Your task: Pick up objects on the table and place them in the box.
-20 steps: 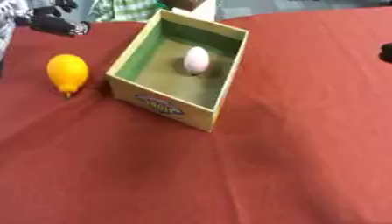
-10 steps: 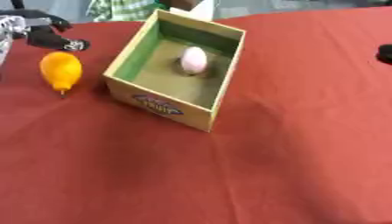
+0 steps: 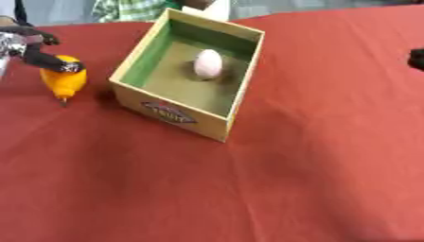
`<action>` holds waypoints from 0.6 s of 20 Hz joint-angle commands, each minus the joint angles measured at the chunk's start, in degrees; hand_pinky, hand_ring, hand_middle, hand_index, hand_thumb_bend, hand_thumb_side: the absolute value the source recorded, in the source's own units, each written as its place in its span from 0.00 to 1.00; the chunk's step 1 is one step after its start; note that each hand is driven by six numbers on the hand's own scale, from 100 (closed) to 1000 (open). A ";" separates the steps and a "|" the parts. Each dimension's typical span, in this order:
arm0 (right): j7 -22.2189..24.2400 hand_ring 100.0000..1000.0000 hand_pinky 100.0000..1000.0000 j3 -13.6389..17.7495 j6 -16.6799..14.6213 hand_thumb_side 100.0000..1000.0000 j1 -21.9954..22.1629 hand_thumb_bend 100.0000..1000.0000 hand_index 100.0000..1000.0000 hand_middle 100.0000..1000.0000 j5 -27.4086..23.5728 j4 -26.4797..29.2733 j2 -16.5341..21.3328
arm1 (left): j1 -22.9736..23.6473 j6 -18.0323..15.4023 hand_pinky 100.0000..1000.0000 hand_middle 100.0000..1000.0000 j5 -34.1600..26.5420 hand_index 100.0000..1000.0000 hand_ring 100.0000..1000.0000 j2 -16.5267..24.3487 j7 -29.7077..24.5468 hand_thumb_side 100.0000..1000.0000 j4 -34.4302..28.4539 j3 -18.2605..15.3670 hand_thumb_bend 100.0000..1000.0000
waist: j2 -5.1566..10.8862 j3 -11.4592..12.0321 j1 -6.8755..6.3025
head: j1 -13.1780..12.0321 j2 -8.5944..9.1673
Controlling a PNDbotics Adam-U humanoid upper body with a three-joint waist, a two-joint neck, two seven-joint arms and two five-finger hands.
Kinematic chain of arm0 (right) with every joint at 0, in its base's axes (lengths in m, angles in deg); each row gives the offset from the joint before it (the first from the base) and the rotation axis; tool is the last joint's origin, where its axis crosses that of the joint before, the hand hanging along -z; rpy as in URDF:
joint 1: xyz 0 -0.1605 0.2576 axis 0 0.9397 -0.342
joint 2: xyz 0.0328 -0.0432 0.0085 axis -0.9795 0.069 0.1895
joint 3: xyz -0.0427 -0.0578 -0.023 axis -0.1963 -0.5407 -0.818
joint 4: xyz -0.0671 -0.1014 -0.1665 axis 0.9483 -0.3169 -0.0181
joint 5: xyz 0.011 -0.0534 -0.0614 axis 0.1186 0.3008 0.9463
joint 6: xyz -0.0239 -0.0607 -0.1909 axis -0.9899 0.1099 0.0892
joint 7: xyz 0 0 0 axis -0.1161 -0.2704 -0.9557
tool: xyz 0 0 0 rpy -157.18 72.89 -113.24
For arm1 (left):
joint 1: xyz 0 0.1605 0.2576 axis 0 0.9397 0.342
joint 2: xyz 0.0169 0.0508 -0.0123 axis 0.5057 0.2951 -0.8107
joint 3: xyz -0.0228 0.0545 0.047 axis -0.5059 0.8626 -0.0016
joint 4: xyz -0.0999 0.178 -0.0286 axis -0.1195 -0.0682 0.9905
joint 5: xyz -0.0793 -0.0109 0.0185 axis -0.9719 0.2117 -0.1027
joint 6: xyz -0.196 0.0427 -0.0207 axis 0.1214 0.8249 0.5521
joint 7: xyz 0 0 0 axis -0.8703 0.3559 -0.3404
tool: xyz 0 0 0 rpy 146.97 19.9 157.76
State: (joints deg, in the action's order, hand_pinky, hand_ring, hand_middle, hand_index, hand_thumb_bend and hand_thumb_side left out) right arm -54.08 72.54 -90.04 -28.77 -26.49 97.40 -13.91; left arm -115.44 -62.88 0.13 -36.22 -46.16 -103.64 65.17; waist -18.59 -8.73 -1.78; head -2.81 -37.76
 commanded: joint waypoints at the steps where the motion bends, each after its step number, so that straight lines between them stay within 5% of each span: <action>1: -0.07 0.63 0.71 0.34 0.30 0.95 -0.29 0.00 0.77 0.50 0.41 0.92 0.39 | -0.52 -1.58 0.86 0.98 0.63 1.00 0.97 2.52 -1.44 0.73 0.17 -0.82 0.43 | 0.99 0.17 0.05 | 0.29 0.34; 8: -0.43 0.64 0.71 0.39 0.78 0.95 -0.21 0.00 0.77 0.50 0.54 0.92 0.26 | -0.12 -4.59 0.85 0.93 0.44 1.00 0.95 3.00 -5.49 0.72 0.45 -1.05 0.44 | 0.93 0.47 0.07 | 0.31 0.35; 12: -0.80 0.64 0.71 0.45 0.94 0.95 -0.21 0.00 0.76 0.49 0.56 0.92 0.19 | 0.02 -5.25 0.81 0.83 0.82 0.90 0.89 2.72 -6.55 0.68 0.64 -1.06 0.36 | 0.90 0.40 0.18 | 0.30 0.40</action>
State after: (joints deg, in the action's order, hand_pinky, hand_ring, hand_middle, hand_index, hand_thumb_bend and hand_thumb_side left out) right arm -54.67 72.56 -89.13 -28.72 -26.18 97.40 -14.33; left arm -114.82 -67.93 0.60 -35.68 -52.25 -102.75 64.69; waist -18.65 -8.35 -1.67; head -2.61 -37.76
